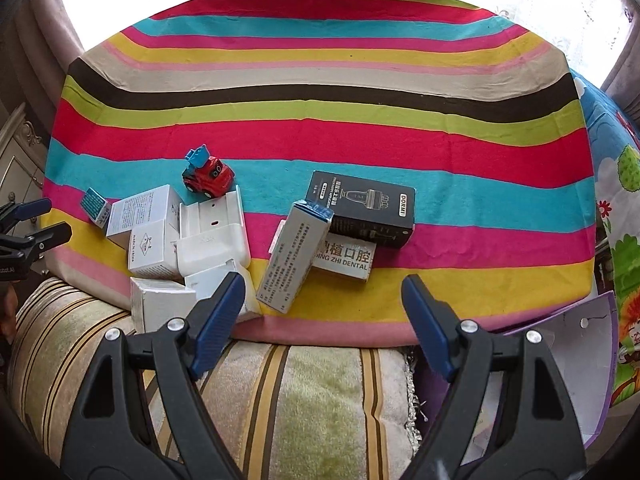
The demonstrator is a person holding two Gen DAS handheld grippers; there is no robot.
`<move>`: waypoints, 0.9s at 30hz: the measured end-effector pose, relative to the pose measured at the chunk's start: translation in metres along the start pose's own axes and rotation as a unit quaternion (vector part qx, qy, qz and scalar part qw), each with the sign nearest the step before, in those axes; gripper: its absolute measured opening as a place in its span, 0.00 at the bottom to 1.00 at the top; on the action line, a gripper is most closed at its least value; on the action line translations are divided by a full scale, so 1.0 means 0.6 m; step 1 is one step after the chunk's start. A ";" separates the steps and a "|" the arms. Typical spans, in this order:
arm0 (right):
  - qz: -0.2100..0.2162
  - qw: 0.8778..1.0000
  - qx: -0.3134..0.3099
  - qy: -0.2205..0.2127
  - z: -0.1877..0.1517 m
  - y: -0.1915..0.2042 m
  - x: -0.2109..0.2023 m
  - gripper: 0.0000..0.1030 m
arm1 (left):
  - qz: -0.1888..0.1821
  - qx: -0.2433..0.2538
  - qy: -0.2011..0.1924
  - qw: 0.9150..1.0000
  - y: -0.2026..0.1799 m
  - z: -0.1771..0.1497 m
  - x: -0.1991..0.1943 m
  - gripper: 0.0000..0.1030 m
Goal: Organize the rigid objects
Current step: 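Move both grippers back over the boxes on the striped cloth, then grasp the teal printed box with the left gripper while the right grasps the tall white blue-topped box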
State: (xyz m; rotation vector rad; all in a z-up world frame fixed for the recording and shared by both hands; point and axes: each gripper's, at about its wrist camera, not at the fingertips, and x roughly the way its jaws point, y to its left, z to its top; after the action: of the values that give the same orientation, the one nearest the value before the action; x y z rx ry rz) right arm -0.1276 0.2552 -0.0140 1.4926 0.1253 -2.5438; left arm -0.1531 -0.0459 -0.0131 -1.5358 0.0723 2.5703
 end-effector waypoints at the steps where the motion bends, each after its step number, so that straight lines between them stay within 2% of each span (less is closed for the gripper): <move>1: 0.001 1.000 0.001 0.002 0.002 0.001 0.006 0.80 | 0.001 -0.001 0.004 1.000 0.005 0.001 0.007 0.99; 13: 0.005 1.000 0.002 0.026 0.026 0.009 0.061 0.79 | 0.000 -0.022 0.042 0.999 0.059 0.017 0.083 1.00; 17: 0.006 0.999 0.002 0.035 0.031 0.009 0.078 0.64 | -0.006 -0.015 0.047 0.999 0.064 0.021 0.098 1.00; 23: 0.014 0.999 0.001 0.045 0.032 0.007 0.097 0.55 | 0.004 0.001 0.060 0.998 0.064 0.024 0.120 0.99; 24: 0.012 0.999 -0.001 0.043 0.032 0.008 0.097 0.50 | 0.009 0.001 0.063 0.998 0.064 0.023 0.123 0.99; 25: 0.010 0.999 -0.003 0.041 0.033 0.008 0.097 0.46 | 0.011 0.001 0.064 0.998 0.064 0.022 0.124 0.94; 27: 0.010 0.999 -0.004 0.037 0.033 0.009 0.095 0.32 | 0.016 0.004 0.058 0.998 0.062 0.023 0.119 0.85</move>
State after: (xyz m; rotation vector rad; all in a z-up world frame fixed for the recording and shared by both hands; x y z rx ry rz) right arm -0.1704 0.2397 -0.0541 1.5785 0.1289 -2.4698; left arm -0.2038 -0.0740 -0.0707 -1.6934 0.1199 2.5003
